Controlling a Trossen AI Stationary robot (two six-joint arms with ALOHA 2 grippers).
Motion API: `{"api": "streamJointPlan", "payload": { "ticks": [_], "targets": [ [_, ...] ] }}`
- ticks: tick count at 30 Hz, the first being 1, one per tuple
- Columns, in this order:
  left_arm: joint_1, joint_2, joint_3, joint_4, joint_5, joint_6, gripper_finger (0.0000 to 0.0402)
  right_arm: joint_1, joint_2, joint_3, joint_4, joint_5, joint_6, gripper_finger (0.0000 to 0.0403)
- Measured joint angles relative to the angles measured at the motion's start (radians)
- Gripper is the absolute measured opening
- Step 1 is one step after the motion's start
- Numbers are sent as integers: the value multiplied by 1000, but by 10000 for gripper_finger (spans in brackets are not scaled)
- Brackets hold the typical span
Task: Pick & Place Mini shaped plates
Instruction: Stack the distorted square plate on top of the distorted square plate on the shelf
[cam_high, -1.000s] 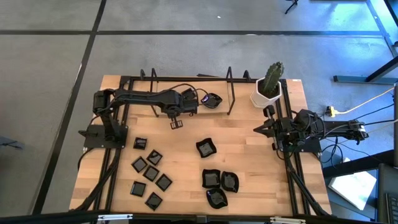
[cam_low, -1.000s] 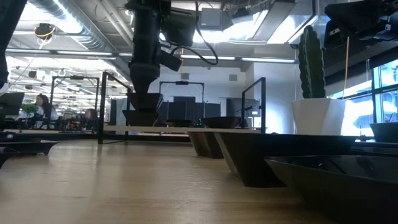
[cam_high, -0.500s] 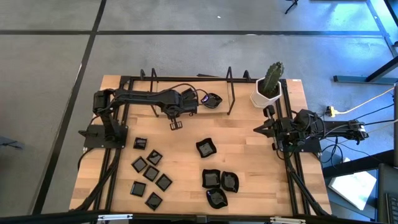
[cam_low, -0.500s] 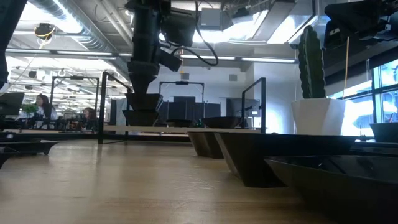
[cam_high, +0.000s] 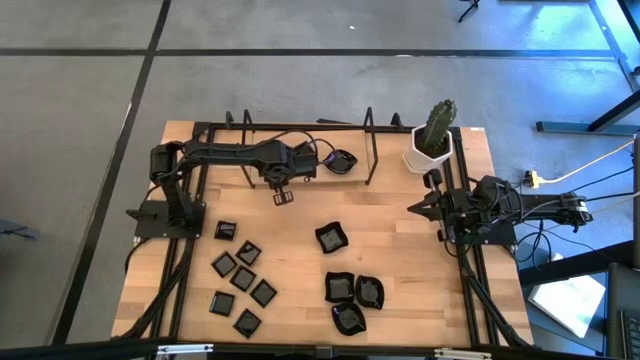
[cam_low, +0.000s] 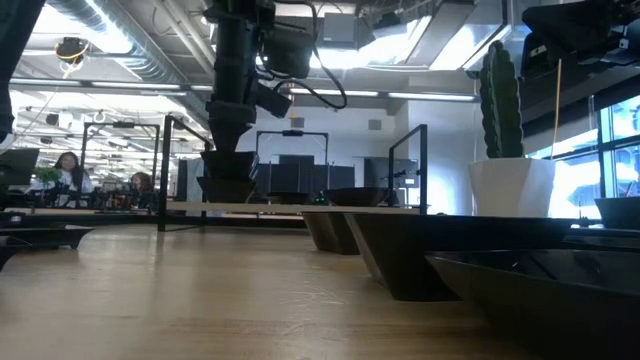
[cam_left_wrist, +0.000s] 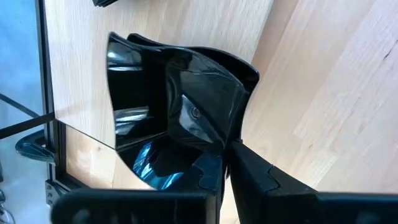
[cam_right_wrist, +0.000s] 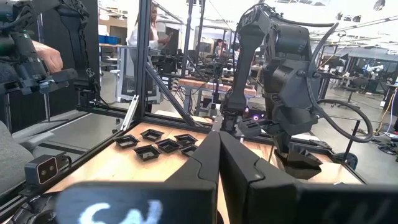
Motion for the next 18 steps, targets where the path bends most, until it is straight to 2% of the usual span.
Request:
{"api": "streamJointPlan", "payload": {
  "ticks": [7,18],
  "targets": [
    [0,0,0,0,0,16,48,0,0,0,0,0,0,10],
    [0,0,0,9,-2,35,110,0,0,0,0,0,0,10]
  ]
}}
